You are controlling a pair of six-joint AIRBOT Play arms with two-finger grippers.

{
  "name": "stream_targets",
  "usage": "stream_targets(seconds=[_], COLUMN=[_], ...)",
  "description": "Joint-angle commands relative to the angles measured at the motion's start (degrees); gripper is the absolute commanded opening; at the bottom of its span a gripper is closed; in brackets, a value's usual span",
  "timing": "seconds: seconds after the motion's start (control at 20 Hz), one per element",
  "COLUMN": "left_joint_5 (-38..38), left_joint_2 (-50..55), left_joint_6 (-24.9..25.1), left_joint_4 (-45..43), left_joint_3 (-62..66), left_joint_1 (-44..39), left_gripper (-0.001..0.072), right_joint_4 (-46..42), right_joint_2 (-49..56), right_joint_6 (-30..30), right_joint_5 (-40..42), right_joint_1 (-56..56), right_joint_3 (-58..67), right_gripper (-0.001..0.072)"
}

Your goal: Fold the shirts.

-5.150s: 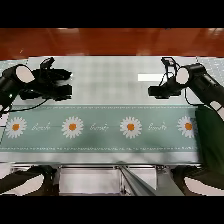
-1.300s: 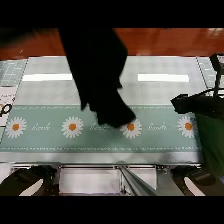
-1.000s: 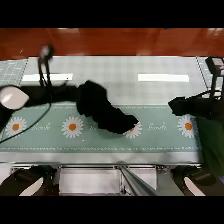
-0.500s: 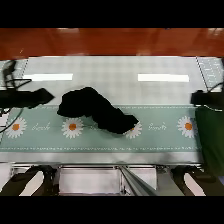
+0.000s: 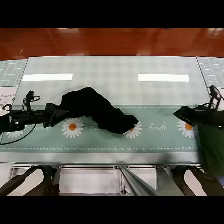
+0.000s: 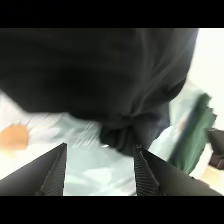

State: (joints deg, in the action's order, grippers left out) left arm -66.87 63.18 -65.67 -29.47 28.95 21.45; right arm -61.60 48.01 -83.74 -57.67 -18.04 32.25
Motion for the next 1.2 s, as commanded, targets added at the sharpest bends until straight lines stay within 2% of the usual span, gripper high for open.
stream_targets(seconds=[0.0,0.15,0.25,0.35,0.7,0.8,1.0,1.15], left_joint_5=[10.9,20.9,24.5,25.2,21.5,20.4,14.8,13.1], left_joint_2=[3.5,3.5,3.7,4.4,12.8,14.3,14.3,14.3], left_joint_6=[3.1,3.1,4.4,8.0,8.2,8.4,11.2,11.2], left_joint_4=[4.3,4.5,4.5,4.5,4.6,4.6,4.0,3.4], left_joint_3=[-0.4,1.2,2.7,4.7,6.7,8.1,13.0,15.4], left_joint_1=[-1.4,-4.0,-6.4,-7.2,-10.1,-10.3,-10.3,-10.3], left_gripper=[0.0506,0.0506,0.0506,0.0506,0.0488,0.0019,0.0021,0.0021], right_joint_4=[3.3,2.9,2.9,2.6,2.8,2.8,6.2,14.0], right_joint_2=[0.4,0.4,0.4,0.4,2.1,4.9,6.5,10.9], right_joint_6=[2.3,0.7,-1.0,-2.7,-3.7,-3.3,-0.7,4.0], right_joint_5=[0.2,0.5,2.1,3.7,2.1,-0.5,-1.3,-2.1], right_joint_1=[4.1,10.3,13.8,15.8,16.4,16.4,16.4,17.8], right_joint_3=[-1.4,-1.4,-1.4,-1.4,-1.4,-1.4,-1.4,-1.4], right_gripper=[0.041,0.0411,0.041,0.041,0.041,0.041,0.041,0.041])
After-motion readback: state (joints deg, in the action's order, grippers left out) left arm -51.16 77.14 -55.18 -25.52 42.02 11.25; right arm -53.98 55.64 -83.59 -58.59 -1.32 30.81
